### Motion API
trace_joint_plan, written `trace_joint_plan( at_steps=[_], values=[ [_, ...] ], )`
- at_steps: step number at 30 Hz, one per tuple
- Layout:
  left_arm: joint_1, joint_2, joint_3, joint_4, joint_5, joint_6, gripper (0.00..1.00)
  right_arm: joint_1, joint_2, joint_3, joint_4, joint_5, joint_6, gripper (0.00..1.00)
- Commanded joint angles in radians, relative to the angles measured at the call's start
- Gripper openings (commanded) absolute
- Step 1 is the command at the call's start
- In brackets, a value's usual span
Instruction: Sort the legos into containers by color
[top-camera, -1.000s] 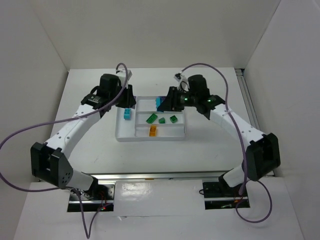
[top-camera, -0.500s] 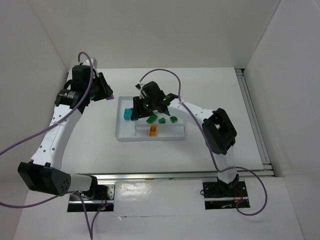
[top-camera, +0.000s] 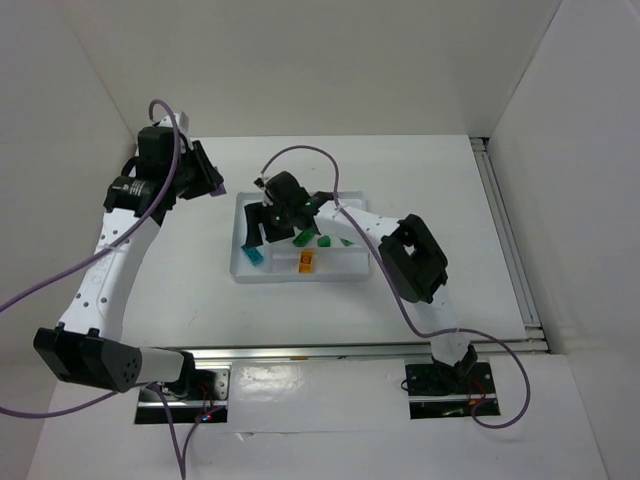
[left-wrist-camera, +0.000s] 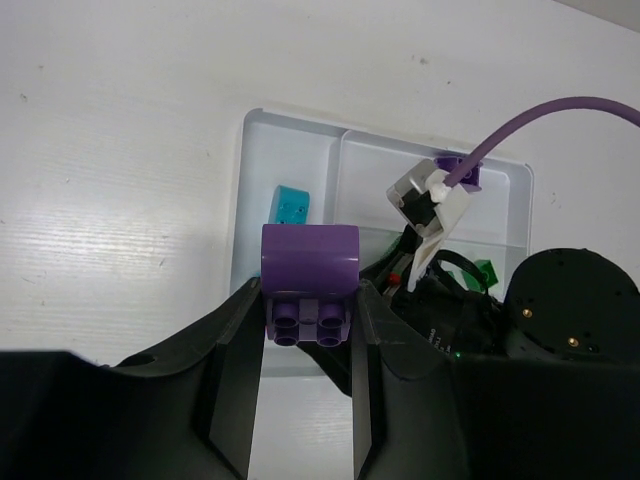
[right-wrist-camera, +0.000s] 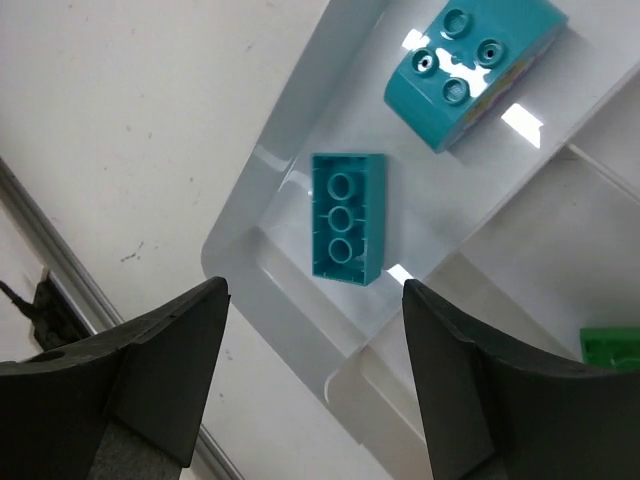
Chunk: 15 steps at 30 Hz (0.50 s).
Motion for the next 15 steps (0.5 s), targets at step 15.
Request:
trace_joint_plan(
  at_steps=[15],
  values=[
    [-0.250, 0.554, 0.256, 0.075, 0.134, -0.016, 0.00, -0.326, -0.840, -0.567, -0.111, 0.478, 0.025, 0.68]
  ],
)
